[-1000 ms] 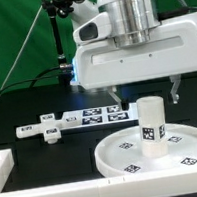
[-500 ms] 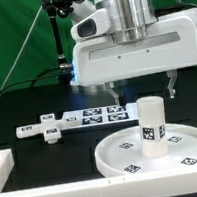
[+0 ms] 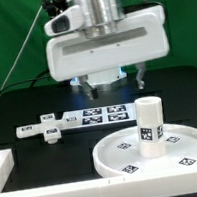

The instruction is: Assemble round table

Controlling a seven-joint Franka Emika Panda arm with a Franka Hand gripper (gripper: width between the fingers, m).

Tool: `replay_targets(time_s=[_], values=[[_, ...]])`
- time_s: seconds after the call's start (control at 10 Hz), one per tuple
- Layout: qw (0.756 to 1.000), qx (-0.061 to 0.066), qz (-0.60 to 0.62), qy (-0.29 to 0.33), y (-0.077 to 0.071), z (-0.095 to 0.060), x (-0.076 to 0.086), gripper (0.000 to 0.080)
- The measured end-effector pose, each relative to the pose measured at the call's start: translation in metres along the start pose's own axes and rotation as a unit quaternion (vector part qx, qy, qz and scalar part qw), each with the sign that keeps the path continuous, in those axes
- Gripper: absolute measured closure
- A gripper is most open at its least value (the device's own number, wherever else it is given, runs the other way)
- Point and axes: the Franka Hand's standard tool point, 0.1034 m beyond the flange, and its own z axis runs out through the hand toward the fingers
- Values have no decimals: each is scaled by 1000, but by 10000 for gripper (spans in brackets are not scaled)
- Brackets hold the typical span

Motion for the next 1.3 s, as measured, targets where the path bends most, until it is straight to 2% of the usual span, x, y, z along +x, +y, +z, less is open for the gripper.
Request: replay_targets(time_s=[0.3,0.4,0.6,0.8,1.0,1.1,1.3], values=[[1000,-1,-2,0,-1,3,0,151],[999,-4,-35,1,3,4,0,151],[985,-16,-172,5,23,8,5,151],[982,-17,-187,1,45,6,5,151],[980,-16,-198,0,41,7,4,151],[971,-18,-240,-2,42,8,5,151],[912,-37,-408,-2,53,11,12,151]])
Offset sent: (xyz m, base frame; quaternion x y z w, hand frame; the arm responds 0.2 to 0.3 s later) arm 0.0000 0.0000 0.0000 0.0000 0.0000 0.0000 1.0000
